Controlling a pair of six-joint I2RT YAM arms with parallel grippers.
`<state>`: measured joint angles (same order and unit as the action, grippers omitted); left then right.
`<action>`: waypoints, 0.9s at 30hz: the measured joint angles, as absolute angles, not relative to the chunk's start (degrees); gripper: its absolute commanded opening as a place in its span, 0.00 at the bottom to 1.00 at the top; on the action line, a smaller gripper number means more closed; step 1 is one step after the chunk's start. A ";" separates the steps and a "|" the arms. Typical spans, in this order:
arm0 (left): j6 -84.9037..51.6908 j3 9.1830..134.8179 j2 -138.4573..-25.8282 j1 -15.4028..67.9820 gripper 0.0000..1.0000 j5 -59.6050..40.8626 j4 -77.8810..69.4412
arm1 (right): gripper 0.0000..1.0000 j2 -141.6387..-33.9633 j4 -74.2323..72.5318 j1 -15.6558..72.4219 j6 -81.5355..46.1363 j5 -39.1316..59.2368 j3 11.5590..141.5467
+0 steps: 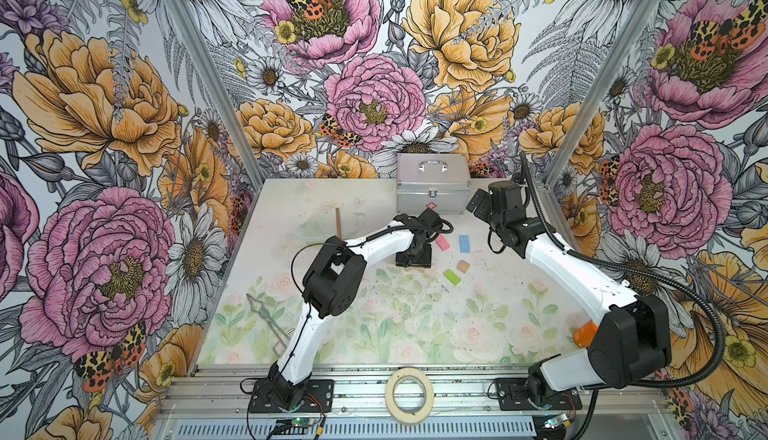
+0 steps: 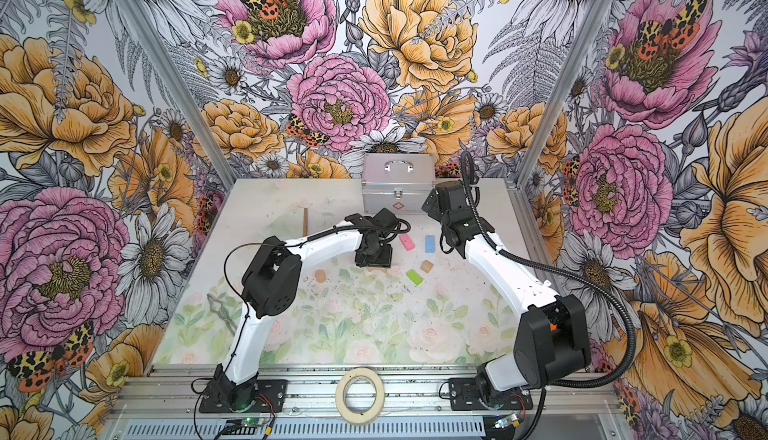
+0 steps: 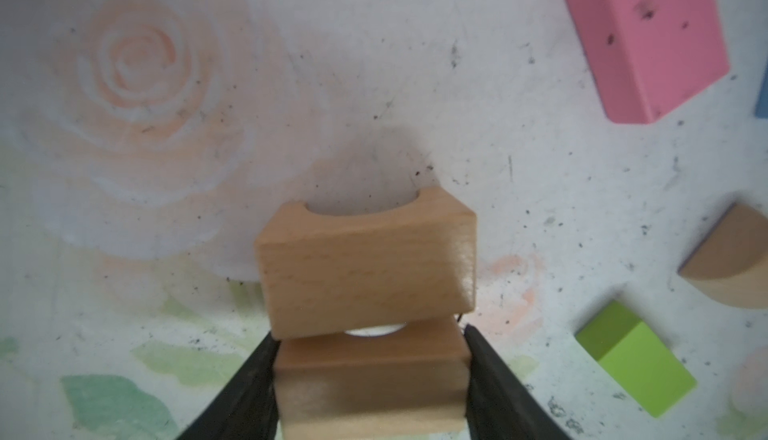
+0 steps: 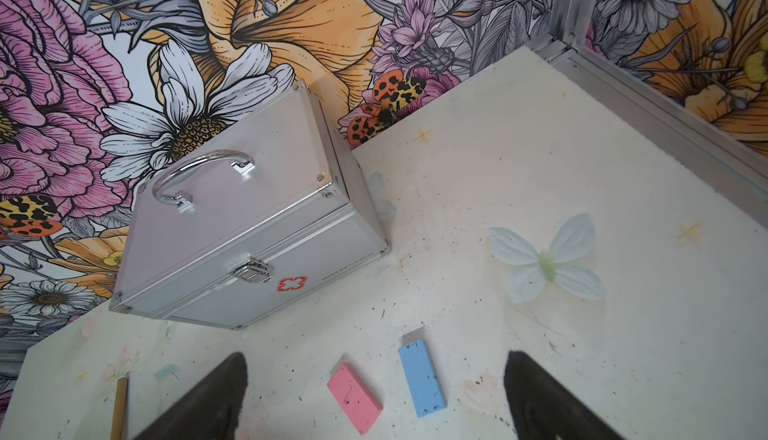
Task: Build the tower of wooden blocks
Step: 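Lower the held arch block onto the flat wooden block with the left gripper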
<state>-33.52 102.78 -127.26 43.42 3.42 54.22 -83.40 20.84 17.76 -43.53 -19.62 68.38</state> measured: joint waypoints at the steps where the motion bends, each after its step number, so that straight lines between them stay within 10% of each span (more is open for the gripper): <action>1: -33.56 102.76 -127.26 43.42 0.64 3.42 54.22 | 0.98 -83.40 20.84 17.72 -43.53 -19.59 68.29; 27: -34.20 103.24 -128.92 43.24 0.67 3.57 54.24 | 0.98 -83.40 20.84 17.26 -43.55 -19.16 67.96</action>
